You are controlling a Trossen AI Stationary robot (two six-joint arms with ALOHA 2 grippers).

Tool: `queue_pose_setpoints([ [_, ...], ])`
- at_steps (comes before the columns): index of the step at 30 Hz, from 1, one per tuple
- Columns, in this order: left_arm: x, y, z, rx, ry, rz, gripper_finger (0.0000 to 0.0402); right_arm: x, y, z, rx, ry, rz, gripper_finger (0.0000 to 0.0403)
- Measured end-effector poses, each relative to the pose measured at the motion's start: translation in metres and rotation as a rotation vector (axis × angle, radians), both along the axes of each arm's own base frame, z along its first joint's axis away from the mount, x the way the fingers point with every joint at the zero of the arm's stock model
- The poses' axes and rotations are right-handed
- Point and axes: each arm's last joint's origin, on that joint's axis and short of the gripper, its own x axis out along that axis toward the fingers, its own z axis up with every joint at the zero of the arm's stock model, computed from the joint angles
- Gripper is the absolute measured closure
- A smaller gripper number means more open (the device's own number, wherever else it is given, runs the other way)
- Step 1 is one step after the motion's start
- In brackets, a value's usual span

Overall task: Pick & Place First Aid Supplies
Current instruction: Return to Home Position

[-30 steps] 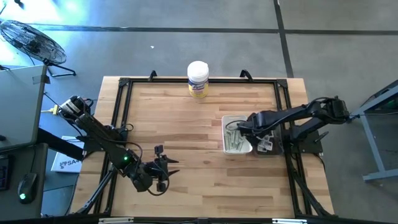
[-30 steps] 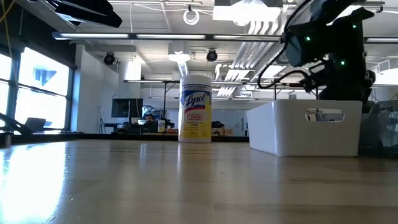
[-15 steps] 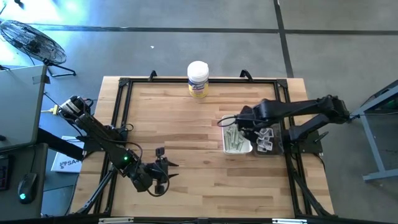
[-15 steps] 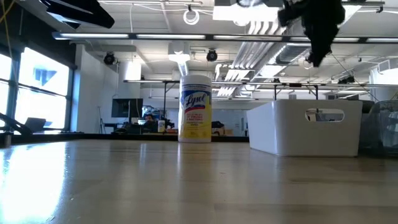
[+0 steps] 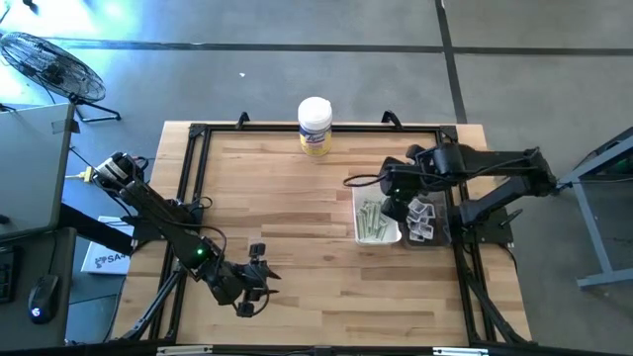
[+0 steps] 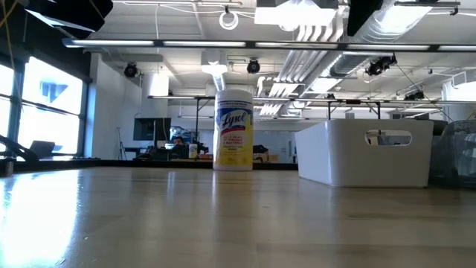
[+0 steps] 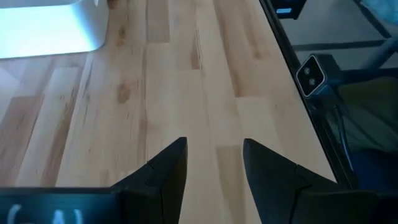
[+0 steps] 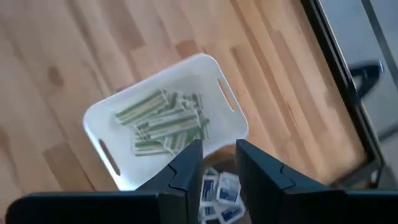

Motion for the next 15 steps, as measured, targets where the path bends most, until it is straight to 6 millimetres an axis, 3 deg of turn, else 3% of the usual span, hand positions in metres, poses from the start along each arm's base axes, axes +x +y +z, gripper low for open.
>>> queue_pose_setpoints([
  [3, 0.000, 0.000, 0.000, 0.000, 0.000, -0.001, 0.0247, 0.002, 0.004, 0.003, 0.002, -0.067, 0.137, 0.0312],
  [8, 0.000, 0.000, 0.001, -0.004, -0.007, 0.002, 0.0247, -0.001, 0.009, 0.001, 0.051, -0.378, 0.369, 0.0312],
  [15, 0.001, -0.002, 0.002, -0.024, -0.016, -0.019, 0.0247, -0.040, 0.002, -0.031, 0.128, -0.694, 0.546, 0.0311],
])
